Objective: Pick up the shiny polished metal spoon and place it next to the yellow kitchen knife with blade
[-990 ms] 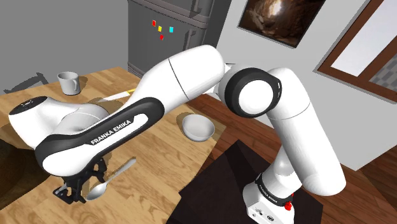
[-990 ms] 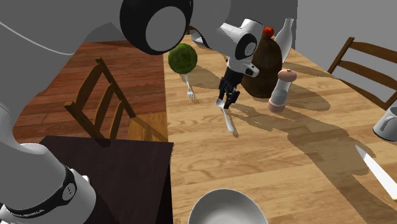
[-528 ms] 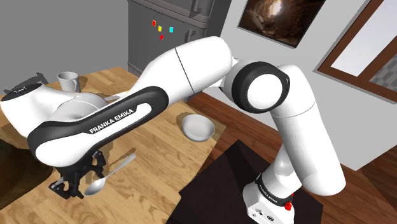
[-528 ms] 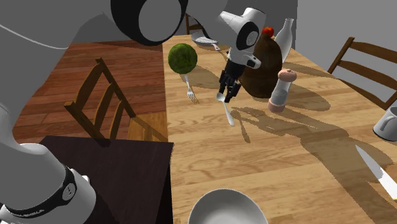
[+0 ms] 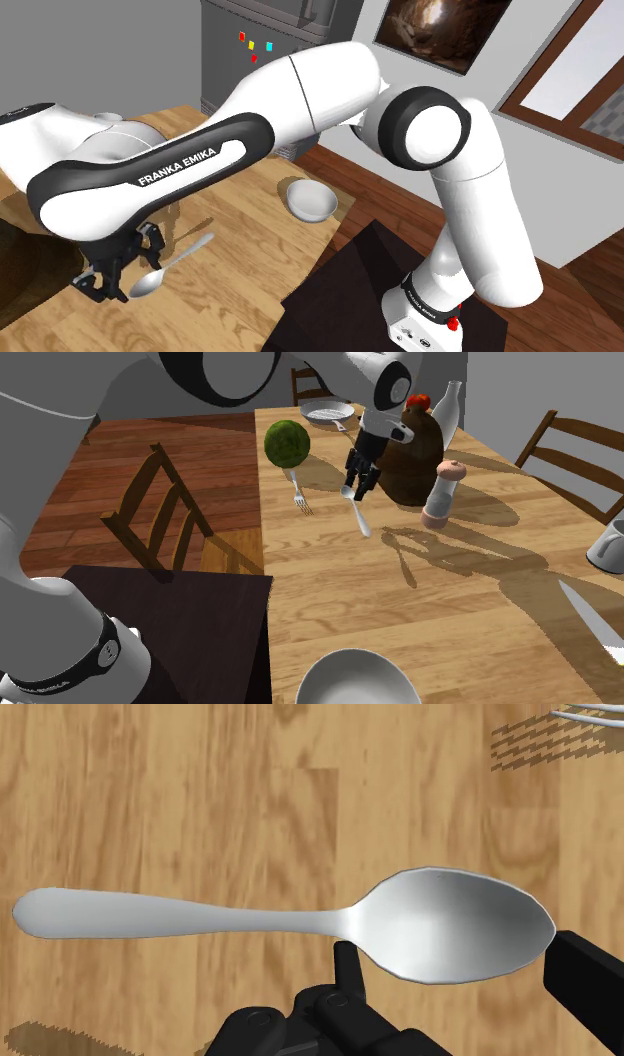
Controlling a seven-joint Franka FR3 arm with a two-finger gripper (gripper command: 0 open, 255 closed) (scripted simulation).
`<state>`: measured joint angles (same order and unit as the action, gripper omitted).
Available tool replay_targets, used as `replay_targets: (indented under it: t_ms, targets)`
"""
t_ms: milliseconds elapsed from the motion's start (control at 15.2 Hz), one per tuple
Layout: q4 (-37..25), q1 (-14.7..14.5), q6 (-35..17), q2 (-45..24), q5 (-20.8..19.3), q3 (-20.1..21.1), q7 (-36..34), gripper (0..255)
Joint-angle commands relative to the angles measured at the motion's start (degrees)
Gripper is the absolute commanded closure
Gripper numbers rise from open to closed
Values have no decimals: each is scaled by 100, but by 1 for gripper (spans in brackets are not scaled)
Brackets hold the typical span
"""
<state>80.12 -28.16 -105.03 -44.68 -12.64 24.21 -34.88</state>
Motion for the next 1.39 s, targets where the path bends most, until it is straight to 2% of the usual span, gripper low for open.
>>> replay_targets:
  t_ms: [0, 660, 1320]
  targets:
    - [149, 129, -14, 129, 15, -5, 104, 255]
    - [1064, 1171, -335, 728, -9, -217, 1129, 255]
    - [1186, 2038, -384, 865, -126, -540, 2209, 255]
